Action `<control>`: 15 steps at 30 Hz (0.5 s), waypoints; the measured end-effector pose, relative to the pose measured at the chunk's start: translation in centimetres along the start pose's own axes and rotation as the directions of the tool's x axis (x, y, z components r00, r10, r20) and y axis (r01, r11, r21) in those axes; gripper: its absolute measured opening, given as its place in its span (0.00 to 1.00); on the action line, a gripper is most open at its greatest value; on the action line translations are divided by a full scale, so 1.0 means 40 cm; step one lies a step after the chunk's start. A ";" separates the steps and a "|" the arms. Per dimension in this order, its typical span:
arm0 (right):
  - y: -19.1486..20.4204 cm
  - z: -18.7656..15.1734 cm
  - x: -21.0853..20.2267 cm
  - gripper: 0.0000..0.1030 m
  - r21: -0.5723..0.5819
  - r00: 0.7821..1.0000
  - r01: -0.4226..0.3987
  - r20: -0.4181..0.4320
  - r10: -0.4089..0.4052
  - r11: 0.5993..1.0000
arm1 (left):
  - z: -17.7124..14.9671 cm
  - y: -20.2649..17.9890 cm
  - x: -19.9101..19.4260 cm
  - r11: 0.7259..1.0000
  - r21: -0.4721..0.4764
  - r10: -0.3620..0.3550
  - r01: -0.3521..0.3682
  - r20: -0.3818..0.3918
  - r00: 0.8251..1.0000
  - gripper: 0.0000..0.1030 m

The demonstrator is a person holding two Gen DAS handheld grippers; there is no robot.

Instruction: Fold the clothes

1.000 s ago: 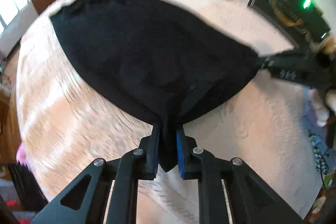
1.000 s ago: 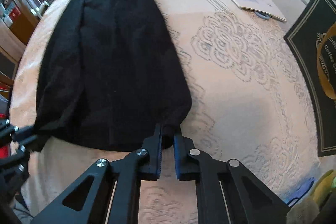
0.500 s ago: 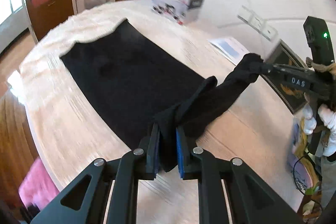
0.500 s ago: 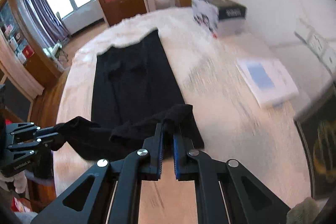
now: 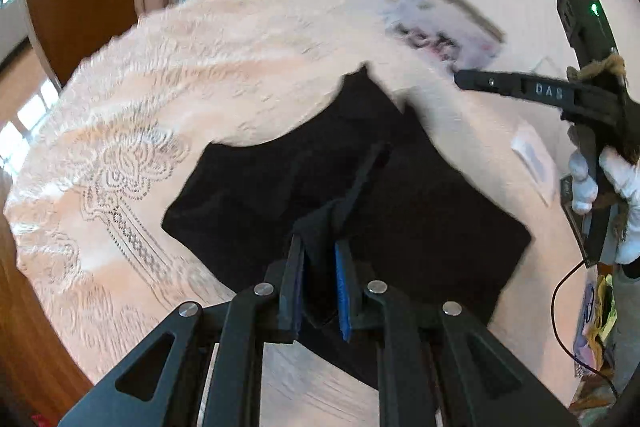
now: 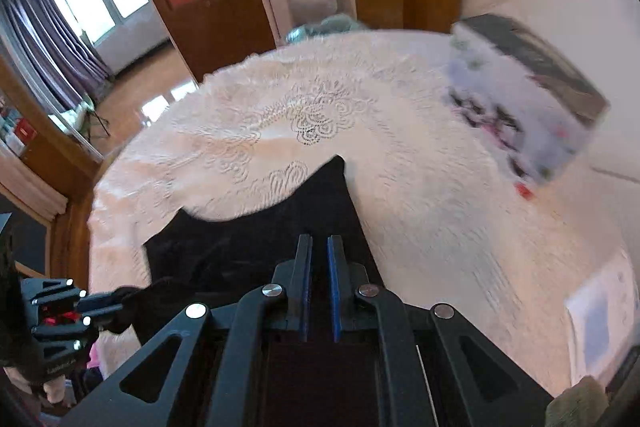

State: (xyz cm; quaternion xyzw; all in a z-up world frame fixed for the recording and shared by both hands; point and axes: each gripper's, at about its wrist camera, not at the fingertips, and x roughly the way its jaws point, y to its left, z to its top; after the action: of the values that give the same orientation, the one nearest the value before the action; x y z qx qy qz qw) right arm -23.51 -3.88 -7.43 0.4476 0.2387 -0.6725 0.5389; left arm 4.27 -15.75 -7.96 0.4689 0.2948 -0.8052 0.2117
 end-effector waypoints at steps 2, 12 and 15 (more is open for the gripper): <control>0.009 0.026 0.067 0.07 0.009 1.000 -0.003 -0.022 0.003 1.000 | 0.029 0.049 0.046 1.000 -0.027 -0.004 0.003 -0.015 1.000 0.12; -0.018 0.031 0.191 0.39 0.013 0.988 -0.004 -0.156 0.006 1.000 | 0.002 0.126 0.097 0.998 -0.048 -0.040 0.037 -0.071 0.997 0.13; -0.024 0.032 0.229 0.64 0.003 0.984 -0.003 -0.180 0.004 1.000 | -0.013 0.128 0.085 0.998 -0.050 -0.036 0.032 -0.081 0.996 0.15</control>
State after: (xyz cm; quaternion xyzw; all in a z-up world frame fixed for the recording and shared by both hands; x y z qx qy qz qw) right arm -25.01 -9.31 -14.84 0.5079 0.2848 -0.6286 0.5155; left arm 6.17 -19.40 -12.55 0.4910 0.3308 -0.7815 0.1969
